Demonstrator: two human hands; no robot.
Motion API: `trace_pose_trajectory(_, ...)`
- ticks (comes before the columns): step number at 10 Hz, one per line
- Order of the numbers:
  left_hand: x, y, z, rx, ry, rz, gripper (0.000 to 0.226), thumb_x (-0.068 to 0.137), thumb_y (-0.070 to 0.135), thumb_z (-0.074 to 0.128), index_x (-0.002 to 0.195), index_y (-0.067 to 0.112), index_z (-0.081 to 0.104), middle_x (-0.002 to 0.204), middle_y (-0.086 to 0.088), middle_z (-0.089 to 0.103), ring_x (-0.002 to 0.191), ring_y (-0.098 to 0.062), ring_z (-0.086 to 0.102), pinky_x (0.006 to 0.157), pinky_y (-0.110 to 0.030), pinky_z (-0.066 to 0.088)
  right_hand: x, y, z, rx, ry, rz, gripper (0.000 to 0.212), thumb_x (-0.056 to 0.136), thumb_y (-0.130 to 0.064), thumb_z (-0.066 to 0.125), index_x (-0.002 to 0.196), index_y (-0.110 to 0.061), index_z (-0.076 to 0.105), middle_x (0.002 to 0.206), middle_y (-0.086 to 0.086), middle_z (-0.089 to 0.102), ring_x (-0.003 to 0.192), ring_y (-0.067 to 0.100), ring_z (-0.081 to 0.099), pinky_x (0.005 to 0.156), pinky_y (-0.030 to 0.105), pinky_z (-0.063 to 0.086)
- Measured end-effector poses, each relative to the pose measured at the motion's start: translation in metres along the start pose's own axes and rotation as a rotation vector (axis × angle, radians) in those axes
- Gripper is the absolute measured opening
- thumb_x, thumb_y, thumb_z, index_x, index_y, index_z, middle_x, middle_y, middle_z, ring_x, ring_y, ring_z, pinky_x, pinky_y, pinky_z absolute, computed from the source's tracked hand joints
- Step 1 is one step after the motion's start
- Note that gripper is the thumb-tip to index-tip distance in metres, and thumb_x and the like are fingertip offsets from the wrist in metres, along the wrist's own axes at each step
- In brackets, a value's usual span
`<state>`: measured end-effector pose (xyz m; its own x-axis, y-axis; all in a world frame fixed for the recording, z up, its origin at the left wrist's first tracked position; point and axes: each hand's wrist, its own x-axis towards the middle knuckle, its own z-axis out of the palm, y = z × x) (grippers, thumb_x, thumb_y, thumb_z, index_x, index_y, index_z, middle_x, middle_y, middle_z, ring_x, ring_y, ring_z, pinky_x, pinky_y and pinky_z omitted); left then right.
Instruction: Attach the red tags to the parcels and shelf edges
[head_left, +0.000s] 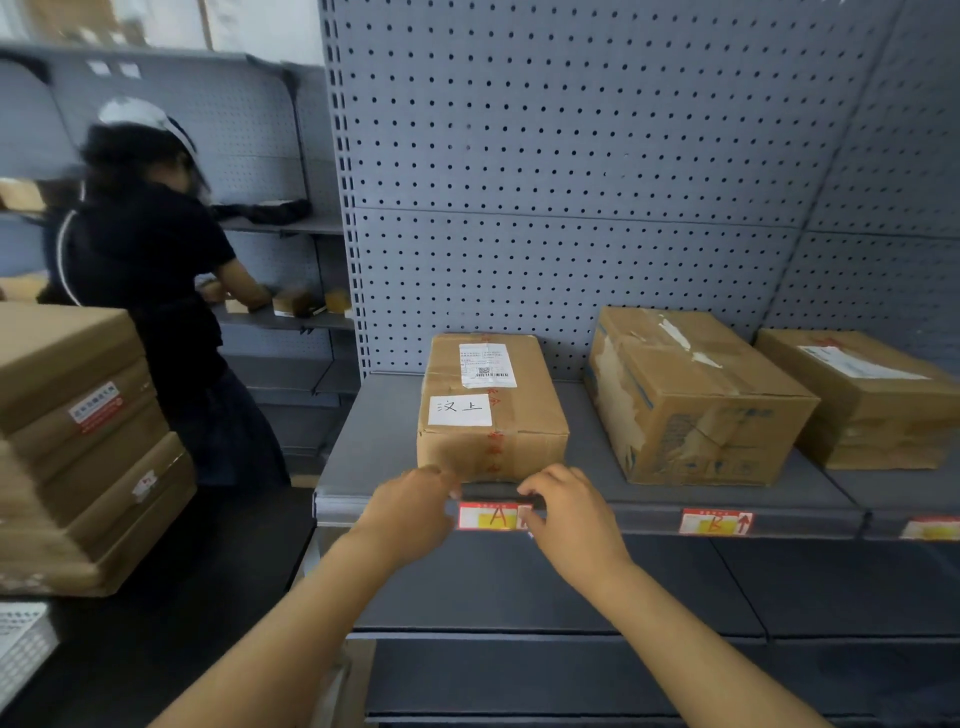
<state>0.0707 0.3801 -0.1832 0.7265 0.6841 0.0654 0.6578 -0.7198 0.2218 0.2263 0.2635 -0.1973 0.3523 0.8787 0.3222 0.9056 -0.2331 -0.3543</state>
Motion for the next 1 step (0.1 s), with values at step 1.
trace_pose_trajectory(1, -0.0005, -0.0001, -0.0176, 0.065, 0.03, 0.043, 0.027, 0.085, 0.02, 0.054, 0.112, 0.02, 0.056, 0.115, 0.001, 0.06, 0.099, -0.023, 0.061, 0.08, -0.034, 0.05, -0.0056, -0.0026, -0.0143, 0.124, 0.091, 0.029, 0.021, 0.087, -0.015, 0.063, 0.106, -0.02, 0.066, 0.108, -0.005, 0.061, 0.105, 0.014, 0.053, 0.085, 0.026, 0.048)
